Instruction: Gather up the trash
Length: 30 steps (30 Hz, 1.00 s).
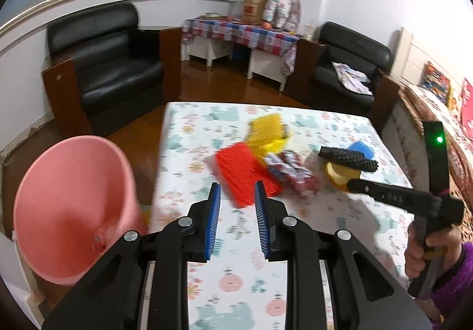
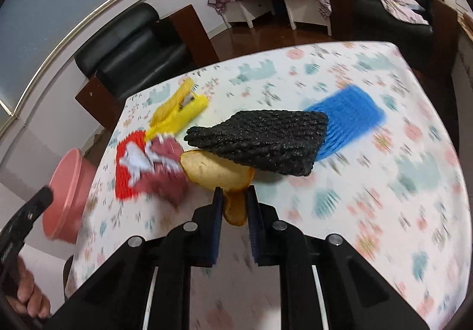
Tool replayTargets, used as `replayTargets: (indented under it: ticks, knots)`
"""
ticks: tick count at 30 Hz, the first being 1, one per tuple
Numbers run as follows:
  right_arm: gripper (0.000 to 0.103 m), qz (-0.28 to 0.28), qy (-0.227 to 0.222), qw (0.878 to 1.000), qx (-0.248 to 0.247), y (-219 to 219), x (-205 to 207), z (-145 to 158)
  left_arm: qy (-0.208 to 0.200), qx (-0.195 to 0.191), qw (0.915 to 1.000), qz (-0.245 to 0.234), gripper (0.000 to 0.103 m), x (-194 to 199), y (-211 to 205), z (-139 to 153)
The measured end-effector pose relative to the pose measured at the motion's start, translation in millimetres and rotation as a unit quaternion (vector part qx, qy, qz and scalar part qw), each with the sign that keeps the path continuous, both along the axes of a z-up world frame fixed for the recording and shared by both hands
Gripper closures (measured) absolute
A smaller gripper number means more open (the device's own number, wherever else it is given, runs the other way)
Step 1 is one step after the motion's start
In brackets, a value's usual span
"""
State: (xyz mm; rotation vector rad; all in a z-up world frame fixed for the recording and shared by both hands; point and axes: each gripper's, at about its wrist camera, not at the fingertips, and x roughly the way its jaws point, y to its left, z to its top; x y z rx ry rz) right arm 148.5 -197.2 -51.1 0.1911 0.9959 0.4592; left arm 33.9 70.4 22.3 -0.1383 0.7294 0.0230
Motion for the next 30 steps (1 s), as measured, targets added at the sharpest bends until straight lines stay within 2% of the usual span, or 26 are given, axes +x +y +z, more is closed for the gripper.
replayTargets:
  ticks: [6, 8, 13, 17, 24, 26, 30]
  knots:
    - [0.088, -0.007, 0.020, 1.000, -0.002, -38, -38, 0, 0.012, -0.030, 0.9961, -0.082, 0.080, 9, -52, -6]
    - [0.088, 0.002, 0.024, 1.000, -0.006, -44, -47, -1, 0.028, -0.049, 0.9909, -0.123, 0.080, 15, -73, -13]
    - [0.088, 0.024, 0.022, 0.999, 0.000, -50, -59, -2, 0.083, -0.067, 0.9790, -0.174, 0.080, 28, -111, -40]
    - [0.088, 0.043, 0.020, 0.999, 0.006, -52, -68, -1, 0.107, -0.077, 0.9742, -0.183, 0.080, 35, -124, -54]
    - [0.087, 0.061, 0.013, 0.998, 0.009, -58, -77, 0, 0.128, -0.093, 0.9711, -0.178, 0.080, 45, -138, -65]
    - [0.085, 0.067, 0.010, 0.998, 0.003, -59, -79, 0, 0.119, -0.087, 0.9750, -0.166, 0.099, 46, -138, -63]
    - [0.081, 0.063, 0.017, 0.998, 0.003, -64, -78, -5, 0.100, -0.083, 0.9812, -0.142, 0.100, 47, -129, -54]
